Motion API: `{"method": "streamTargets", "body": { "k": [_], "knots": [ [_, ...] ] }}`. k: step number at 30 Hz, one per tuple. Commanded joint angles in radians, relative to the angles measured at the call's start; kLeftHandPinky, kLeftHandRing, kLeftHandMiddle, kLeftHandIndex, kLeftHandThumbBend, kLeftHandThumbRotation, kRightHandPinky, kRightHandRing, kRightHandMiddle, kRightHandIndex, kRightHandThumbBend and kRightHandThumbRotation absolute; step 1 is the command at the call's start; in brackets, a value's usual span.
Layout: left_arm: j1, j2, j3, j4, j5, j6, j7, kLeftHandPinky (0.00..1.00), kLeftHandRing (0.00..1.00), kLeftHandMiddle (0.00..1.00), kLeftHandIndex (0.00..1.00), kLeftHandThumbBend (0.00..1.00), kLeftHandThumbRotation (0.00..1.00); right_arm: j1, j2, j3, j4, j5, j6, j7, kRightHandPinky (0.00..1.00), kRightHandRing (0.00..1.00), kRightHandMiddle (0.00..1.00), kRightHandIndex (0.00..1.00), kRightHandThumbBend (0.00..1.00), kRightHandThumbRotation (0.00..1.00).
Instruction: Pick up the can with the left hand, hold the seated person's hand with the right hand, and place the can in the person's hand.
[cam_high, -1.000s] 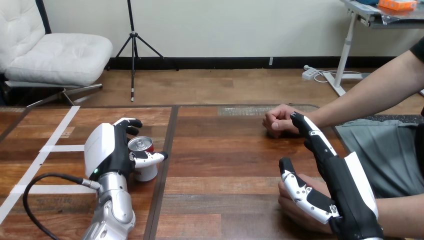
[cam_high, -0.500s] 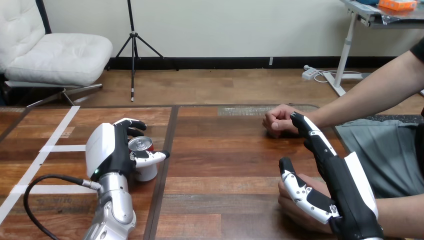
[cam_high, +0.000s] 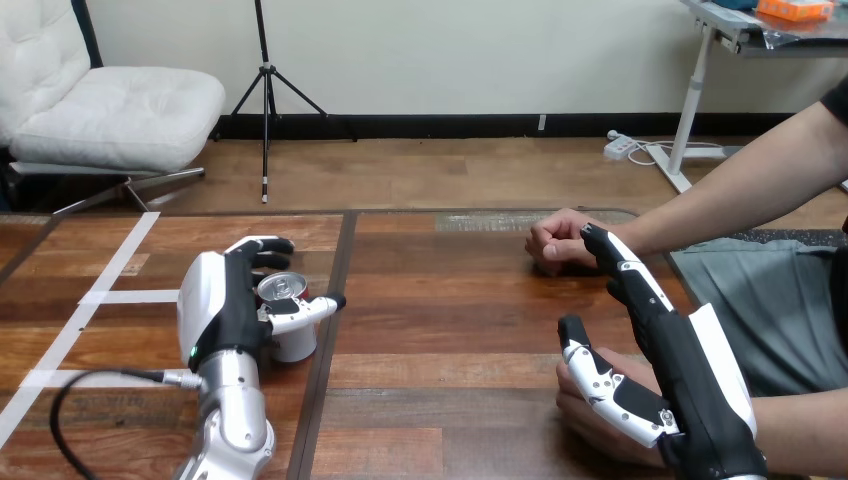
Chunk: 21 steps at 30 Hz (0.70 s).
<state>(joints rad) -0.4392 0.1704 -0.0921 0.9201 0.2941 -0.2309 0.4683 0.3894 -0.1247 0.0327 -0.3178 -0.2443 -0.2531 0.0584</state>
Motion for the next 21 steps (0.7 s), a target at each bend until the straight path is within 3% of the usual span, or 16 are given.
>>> {"method": "streamTargets", "body": {
  "k": [1, 8, 21],
  "knots": [
    [-0.029, -0.024, 0.047, 0.040, -0.050, -0.090, 0.007, 0.61, 0.70, 0.73, 0.72, 0.80, 0.00, -0.034, -0.009, -0.003, -0.067, 0.007, -0.010, -0.001, 0.97, 0.97, 0.95, 0.93, 0.15, 0.18],
    [-0.033, -0.047, 0.071, 0.079, -0.091, -0.152, 0.005, 0.64, 0.72, 0.74, 0.73, 0.77, 0.00, -0.031, -0.010, -0.002, -0.071, 0.001, -0.006, -0.001, 0.96, 0.96, 0.95, 0.93, 0.15, 0.18],
    [-0.044, -0.051, 0.052, 0.116, -0.060, -0.148, 0.029, 0.64, 0.72, 0.75, 0.74, 0.77, 0.00, -0.022, -0.007, -0.002, -0.080, 0.009, -0.004, 0.001, 0.95, 0.96, 0.95, 0.93, 0.15, 0.19]
  ]
}}
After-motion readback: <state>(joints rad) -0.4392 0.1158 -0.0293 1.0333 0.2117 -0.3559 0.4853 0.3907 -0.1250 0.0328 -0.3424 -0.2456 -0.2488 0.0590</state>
